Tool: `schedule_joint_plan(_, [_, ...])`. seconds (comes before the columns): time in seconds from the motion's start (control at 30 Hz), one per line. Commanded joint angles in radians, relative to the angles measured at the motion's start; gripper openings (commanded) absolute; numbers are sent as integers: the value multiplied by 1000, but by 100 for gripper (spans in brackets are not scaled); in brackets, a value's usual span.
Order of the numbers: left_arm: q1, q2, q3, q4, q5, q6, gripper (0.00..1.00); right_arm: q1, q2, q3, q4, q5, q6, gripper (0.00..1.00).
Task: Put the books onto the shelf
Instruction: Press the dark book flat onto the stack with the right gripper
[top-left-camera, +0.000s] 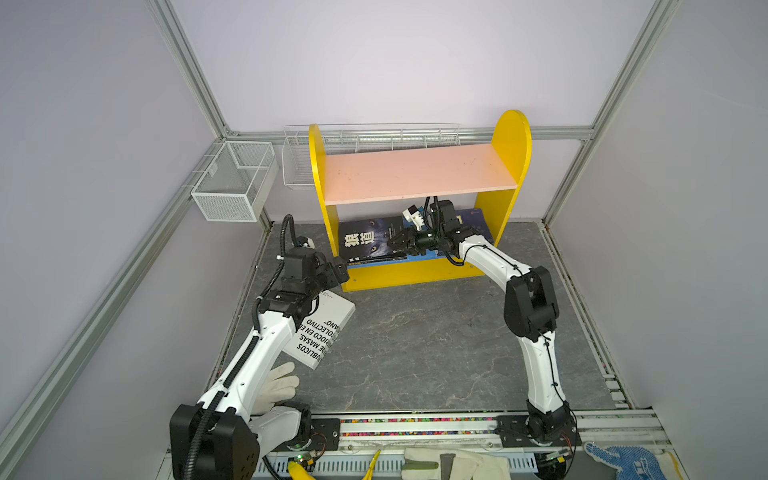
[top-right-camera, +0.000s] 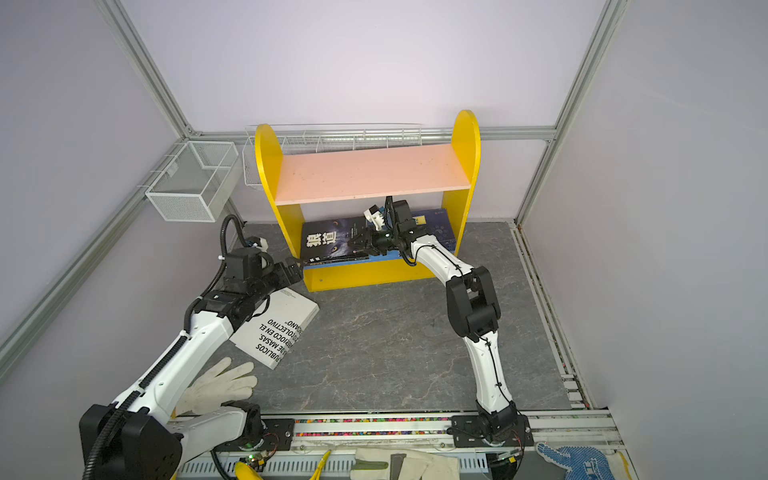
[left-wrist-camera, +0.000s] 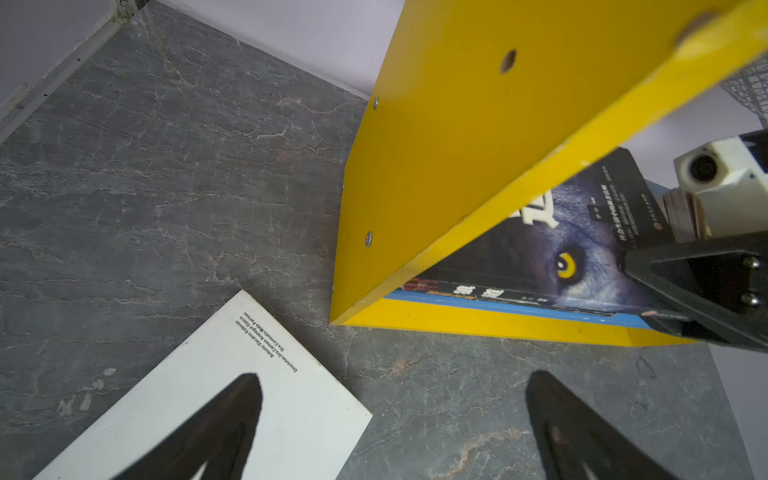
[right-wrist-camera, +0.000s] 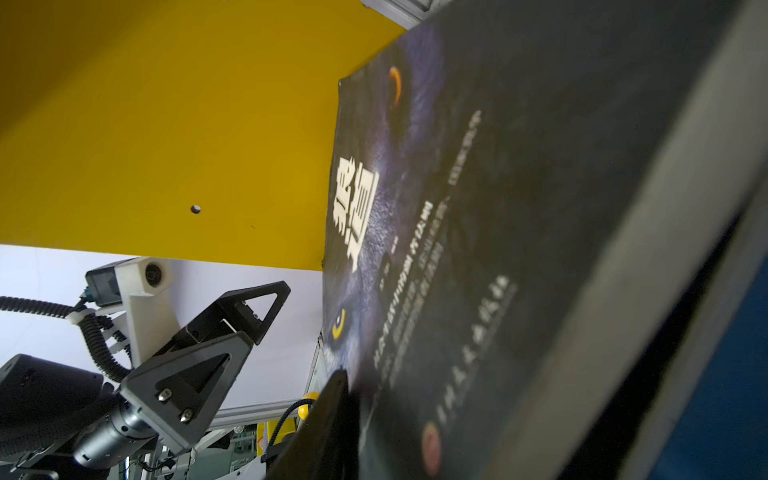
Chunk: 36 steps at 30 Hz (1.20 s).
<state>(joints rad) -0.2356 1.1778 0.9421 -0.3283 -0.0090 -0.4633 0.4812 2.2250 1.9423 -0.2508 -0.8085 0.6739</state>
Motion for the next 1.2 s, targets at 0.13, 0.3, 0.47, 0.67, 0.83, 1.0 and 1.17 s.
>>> schedule_joint_plan(0.13, [4, 64, -5, 153, -57, -31, 100, 20, -5, 41, -52, 65, -81, 50])
schedule_joint_plan(0.3, [3, 106, -24, 193, -98, -47, 100, 25, -24, 60, -103, 127, -118, 54])
schedule_joint_plan(0.47, [2, 144, -56, 254, -105, -72, 100, 27, -20, 67, -110, 134, -119, 56])
schedule_joint_plan(0.67, [0, 182, -66, 277, -121, -77, 100, 37, -28, 67, -142, 164, -141, 58])
schedule_joint_plan(0.83, [-7, 195, -77, 256, -171, -81, 100, 42, -44, 67, -189, 217, -169, 62])
schedule_joint_plan(1.0, [-7, 201, -86, 247, -192, -84, 100, 38, -66, 71, -233, 276, -194, 65])
schedule_joint_plan(1.17, [-7, 203, -88, 253, -191, -86, 100, 39, -77, 114, -306, 363, -223, 69])
